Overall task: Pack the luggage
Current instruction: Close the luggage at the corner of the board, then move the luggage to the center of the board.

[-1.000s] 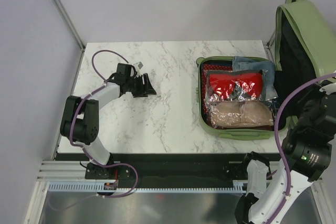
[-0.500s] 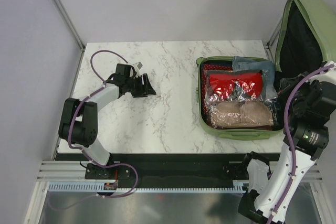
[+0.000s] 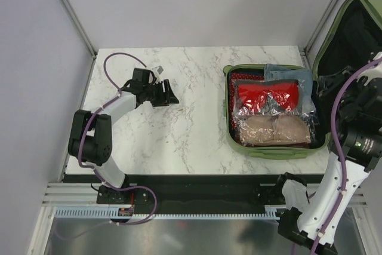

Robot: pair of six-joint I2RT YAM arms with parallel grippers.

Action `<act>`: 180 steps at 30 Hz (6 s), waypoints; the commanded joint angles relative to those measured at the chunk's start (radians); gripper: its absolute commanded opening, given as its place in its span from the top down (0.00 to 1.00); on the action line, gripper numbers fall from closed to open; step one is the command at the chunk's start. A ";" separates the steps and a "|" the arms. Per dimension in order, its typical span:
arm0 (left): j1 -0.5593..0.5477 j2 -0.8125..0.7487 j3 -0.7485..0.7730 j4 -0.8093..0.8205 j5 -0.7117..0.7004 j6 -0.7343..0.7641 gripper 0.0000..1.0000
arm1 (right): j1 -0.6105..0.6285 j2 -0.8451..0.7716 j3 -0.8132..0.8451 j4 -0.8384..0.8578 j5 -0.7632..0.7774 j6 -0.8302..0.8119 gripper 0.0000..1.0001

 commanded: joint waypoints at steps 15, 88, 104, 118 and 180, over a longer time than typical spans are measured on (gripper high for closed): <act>-0.051 0.052 0.147 -0.040 0.023 -0.005 0.34 | 0.389 0.787 0.951 -0.265 0.708 -0.215 0.33; -0.052 0.112 0.187 -0.099 0.039 0.004 0.36 | 0.631 0.606 0.411 0.320 1.414 -0.722 1.00; -0.052 0.069 0.127 -0.080 0.010 0.012 0.36 | 1.516 0.879 0.762 -0.036 1.267 -0.173 0.14; -0.060 0.082 0.162 -0.080 0.019 0.021 0.36 | 1.353 0.707 0.548 0.216 1.328 -0.265 0.07; -0.350 0.571 0.553 0.244 0.444 -0.365 0.64 | -0.071 0.604 -0.465 0.257 0.208 0.225 0.13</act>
